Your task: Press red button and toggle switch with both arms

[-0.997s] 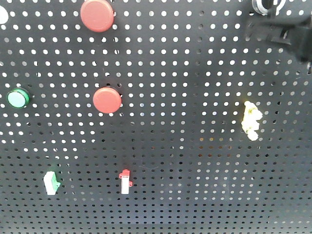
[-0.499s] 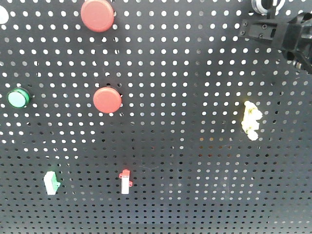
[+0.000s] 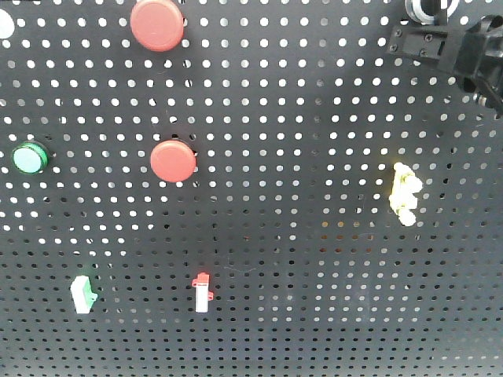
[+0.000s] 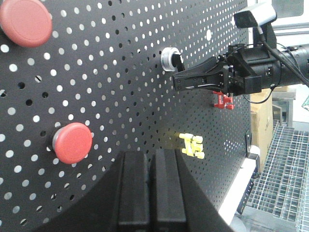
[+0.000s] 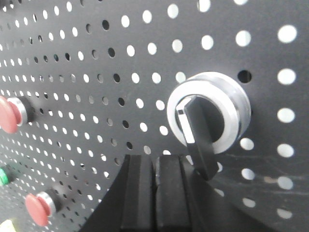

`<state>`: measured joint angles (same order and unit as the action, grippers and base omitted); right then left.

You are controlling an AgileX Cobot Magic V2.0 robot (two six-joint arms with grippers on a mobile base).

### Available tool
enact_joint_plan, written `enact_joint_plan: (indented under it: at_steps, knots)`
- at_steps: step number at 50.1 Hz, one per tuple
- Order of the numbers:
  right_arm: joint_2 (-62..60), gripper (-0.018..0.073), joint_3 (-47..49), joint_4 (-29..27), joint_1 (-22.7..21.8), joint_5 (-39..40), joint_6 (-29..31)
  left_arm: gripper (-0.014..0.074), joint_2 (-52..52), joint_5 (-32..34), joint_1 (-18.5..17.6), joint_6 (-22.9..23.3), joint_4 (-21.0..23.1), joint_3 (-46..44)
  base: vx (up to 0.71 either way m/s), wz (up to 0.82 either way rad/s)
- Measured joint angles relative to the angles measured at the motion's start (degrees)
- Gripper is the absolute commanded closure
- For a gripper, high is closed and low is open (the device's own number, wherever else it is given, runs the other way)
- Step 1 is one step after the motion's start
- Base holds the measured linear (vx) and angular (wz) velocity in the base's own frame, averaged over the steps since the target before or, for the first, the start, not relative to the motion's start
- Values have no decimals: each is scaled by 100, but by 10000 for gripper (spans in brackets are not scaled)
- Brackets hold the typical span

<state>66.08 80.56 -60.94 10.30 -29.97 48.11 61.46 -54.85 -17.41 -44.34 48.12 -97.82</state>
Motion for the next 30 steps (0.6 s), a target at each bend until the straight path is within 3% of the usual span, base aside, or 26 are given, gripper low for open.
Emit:
enact_joint_plan:
  at_steps: [21,30]
  knots:
    - [-115,562,-5,420,-335,202,-103,595,0,-66,0,0,-2,0,0,0]
    - [-364,562,-77,876,-357,63,-552,595,0,-112,0,0,-23,0,0,0]
